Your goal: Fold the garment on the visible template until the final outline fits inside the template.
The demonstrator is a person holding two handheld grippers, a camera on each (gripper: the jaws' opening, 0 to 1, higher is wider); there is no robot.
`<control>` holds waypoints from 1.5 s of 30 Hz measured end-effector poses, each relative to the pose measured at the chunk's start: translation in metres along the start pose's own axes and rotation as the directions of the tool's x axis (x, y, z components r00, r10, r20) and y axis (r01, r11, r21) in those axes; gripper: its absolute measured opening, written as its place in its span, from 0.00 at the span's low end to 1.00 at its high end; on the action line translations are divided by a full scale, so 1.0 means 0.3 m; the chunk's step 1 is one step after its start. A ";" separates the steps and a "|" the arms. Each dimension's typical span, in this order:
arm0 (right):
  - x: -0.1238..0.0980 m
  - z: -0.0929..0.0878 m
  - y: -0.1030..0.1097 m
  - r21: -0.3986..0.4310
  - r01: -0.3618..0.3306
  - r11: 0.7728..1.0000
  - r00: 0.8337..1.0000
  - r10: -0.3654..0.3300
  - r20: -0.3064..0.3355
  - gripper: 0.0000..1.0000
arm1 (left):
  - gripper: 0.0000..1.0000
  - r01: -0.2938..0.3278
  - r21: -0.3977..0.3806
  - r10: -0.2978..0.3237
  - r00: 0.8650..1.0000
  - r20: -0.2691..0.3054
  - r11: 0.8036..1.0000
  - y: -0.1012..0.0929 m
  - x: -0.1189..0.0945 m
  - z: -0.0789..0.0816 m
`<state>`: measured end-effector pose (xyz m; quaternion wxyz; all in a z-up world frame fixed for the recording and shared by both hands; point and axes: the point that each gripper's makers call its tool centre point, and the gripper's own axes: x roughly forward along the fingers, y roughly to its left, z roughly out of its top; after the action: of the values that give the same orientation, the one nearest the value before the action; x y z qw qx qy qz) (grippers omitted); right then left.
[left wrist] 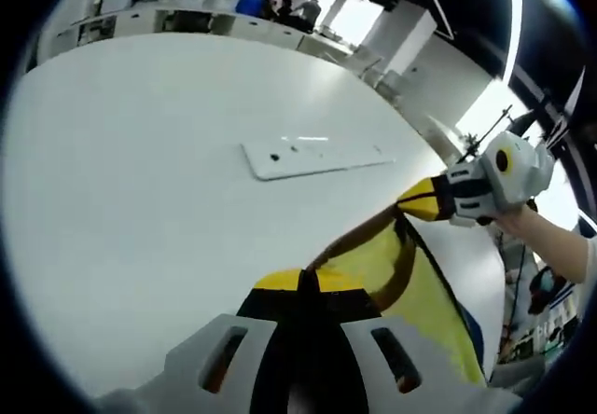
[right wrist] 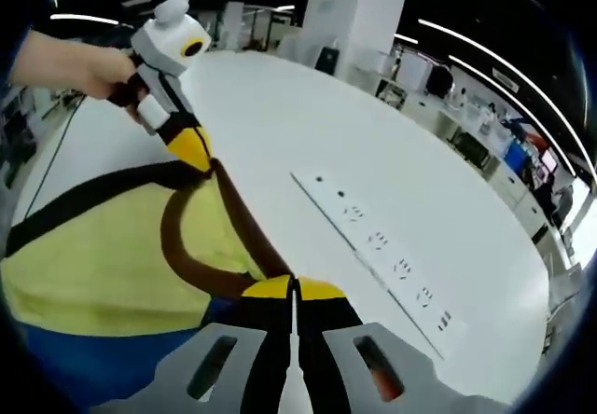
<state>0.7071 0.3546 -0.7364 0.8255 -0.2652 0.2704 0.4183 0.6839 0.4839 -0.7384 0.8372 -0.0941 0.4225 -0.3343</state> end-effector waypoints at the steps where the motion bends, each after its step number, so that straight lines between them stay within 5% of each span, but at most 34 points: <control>1: 0.003 -0.002 0.000 0.000 0.000 1.000 1.000 0.000 -0.002 0.01 | 0.00 0.000 -0.003 0.000 1.000 0.000 1.000 0.003 0.004 0.001; 45: 0.074 -0.055 -0.044 0.027 0.013 1.000 1.000 -0.012 -0.027 0.01 | 0.00 0.006 -0.005 -0.006 0.999 -0.050 1.000 0.045 0.083 0.006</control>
<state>0.7256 0.3491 -0.7601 0.8280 -0.2614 0.2856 0.4057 0.7023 0.4781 -0.7592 0.8251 -0.0890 0.4438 -0.3381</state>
